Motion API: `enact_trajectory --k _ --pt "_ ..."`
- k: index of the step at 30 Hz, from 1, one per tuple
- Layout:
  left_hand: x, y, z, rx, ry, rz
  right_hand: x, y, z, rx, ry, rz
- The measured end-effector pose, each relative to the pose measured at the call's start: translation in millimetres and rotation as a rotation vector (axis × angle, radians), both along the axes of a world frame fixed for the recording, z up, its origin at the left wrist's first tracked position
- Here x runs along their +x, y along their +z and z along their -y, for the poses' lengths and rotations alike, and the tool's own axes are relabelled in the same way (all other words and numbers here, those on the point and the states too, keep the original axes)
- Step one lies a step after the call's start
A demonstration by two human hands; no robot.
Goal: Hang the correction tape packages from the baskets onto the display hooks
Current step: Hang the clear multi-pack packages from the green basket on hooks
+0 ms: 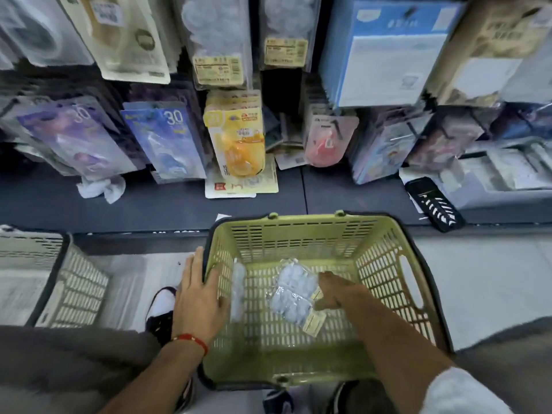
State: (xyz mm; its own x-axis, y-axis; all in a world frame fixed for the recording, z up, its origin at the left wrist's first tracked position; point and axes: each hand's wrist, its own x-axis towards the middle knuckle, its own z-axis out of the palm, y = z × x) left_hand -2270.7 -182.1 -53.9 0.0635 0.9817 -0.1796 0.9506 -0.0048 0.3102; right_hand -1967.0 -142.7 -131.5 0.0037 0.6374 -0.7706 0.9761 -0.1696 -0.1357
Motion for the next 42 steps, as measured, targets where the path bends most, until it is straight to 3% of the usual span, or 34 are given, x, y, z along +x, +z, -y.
enact_trajectory --k 3,8,14,22,25,29,33,35,37,38,40,42 --pt "0 -4 -1 0.021 0.017 0.016 -21 -34 16 0.031 -0.198 -0.095" --pt "-1 -12 -1 0.033 0.035 0.045 -35 -53 16 0.100 -0.207 0.014" --pt "-1 -13 0 0.066 0.034 0.034 -21 -47 15 -0.041 -0.474 -0.427" --pt "11 6 6 0.137 0.033 0.091 -16 9 6 -0.214 -0.697 -0.898" --pt "23 16 13 0.087 0.078 0.251 -22 28 9 -0.204 -0.689 -0.956" --pt "38 31 19 0.062 0.308 0.547 -46 50 12 -0.230 -0.756 -1.171" --pt "40 47 11 -0.109 0.491 0.944 -84 70 -2 -0.233 -0.645 -1.306" --pt "30 48 6 -0.144 0.610 1.043 -98 68 -7 -0.246 -0.621 -1.333" --pt "17 47 2 -0.134 0.663 1.027 -106 54 -7 -0.213 -0.601 -1.262" --pt "10 47 2 -0.121 0.681 1.009 -107 42 -6 -0.116 -0.525 -1.082" --pt "-1 45 4 -0.095 0.741 1.027 -100 8 3 0.100 -0.172 -0.469" --pt "-11 43 8 -0.086 0.793 1.095 -95 -27 22 0.098 0.115 -0.070"
